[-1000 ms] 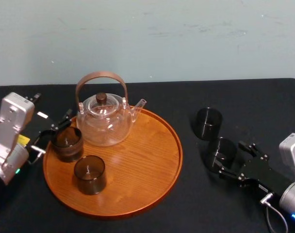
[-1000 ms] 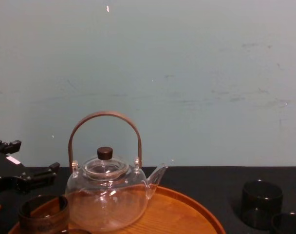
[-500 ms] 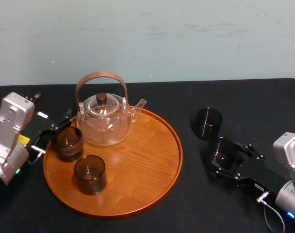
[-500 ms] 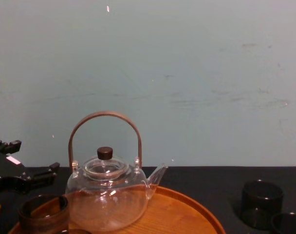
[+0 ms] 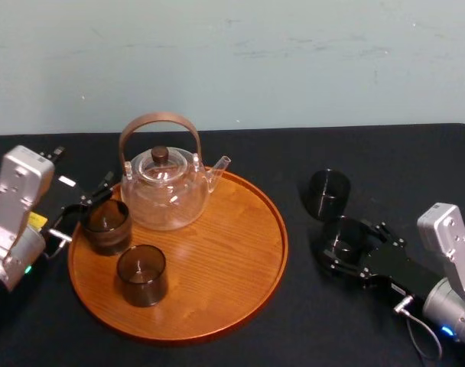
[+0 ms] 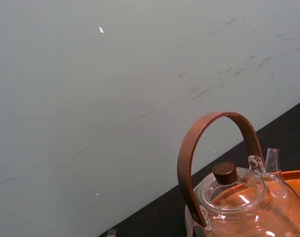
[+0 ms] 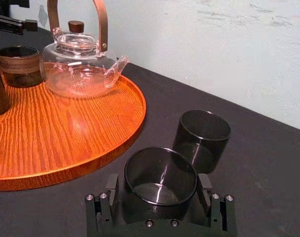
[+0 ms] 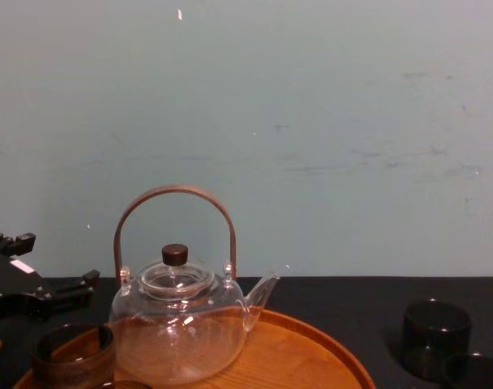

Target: Pick up the glass from the table and place it on the tray.

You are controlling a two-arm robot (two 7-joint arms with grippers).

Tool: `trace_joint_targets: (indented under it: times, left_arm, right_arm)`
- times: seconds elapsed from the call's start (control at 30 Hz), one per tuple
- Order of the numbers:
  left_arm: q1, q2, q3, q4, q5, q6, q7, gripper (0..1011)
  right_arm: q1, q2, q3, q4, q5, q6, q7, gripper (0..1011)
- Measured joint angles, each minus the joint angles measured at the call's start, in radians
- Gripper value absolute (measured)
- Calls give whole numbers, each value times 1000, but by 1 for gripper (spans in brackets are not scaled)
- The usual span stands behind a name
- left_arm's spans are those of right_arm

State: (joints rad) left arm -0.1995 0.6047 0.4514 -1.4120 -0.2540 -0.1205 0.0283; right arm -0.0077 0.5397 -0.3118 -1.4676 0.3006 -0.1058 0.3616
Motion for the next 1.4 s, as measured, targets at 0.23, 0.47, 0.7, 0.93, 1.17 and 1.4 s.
trace_joint_targets:
  times: [0.23,0.47,0.7,0.93,1.17,1.4]
  left_arm:
    - [0,0,0,0,0,0,0,1001]
    - [0,0,0,0,0,0,0,1001]
    - [0,0,0,0,0,0,0,1001]
    - [0,0,0,0,0,0,0,1001]
    - [0,0,0,0,0,0,0,1001]
    - [0,0,0,0,0,0,0,1001]
  right_arm:
    - [6,-6,-2,7,-7,-2,6,1002]
    - [4,-4,-2,4,-6,-3,4,1002]
    - [3,-3,-2,3,-4,-3,3,1003]
    - [3,-2,-2,2,-2,-3,2,978]
    - [2,-2,-2,1,-1,-3,1,894]
    - [2,-1,-2,1,-1,-3,0,892]
